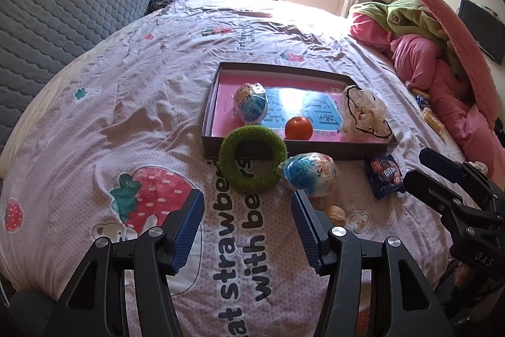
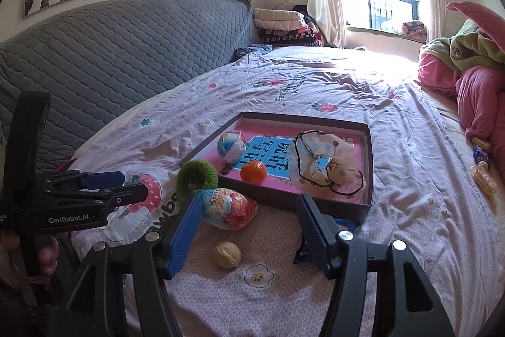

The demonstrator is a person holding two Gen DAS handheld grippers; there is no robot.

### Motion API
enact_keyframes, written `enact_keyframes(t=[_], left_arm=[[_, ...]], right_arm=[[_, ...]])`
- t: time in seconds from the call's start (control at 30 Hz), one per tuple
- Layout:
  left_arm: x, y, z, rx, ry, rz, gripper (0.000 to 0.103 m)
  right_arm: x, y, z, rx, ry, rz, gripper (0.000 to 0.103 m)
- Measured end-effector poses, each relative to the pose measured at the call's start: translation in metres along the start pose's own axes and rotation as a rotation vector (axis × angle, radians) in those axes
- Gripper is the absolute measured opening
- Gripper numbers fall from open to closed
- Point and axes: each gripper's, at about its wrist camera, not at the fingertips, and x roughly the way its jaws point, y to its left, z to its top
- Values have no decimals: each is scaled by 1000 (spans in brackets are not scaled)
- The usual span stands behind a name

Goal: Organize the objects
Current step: 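Withdraw both open tools from the tray back toward the remaining objects, then move the left tool to the green fuzzy ring while the right tool approaches the walnut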

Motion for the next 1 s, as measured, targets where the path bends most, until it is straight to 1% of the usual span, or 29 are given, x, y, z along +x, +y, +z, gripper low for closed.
enact_keyframes(t=[0.17,0.27,0.33,0.37,0.4,0.47,0.57,0.7,1.0], left_arm=[[9,2,-5,4,17,-1,59],[14,6,-6,-4,26,0,59],[18,9,-8,-9,32,5,59],[19,10,-8,-12,34,7,59],[21,11,-8,-15,39,8,59],[25,14,-10,-20,46,10,59],[29,17,-11,-26,53,13,59],[33,20,-12,-31,57,15,59],[43,24,-13,-38,49,11,59]], right_arm=[[11,6,-10,-4,43,-18,62],[19,8,-16,8,77,-2,62],[24,11,-20,10,96,-2,67],[26,12,-22,4,100,-8,71],[28,14,-24,-6,104,-23,72],[31,21,-27,-48,108,-52,72],[36,26,-31,-78,125,-60,72],[41,28,-35,-73,147,-37,72],[48,31,-40,-73,171,-31,72]])
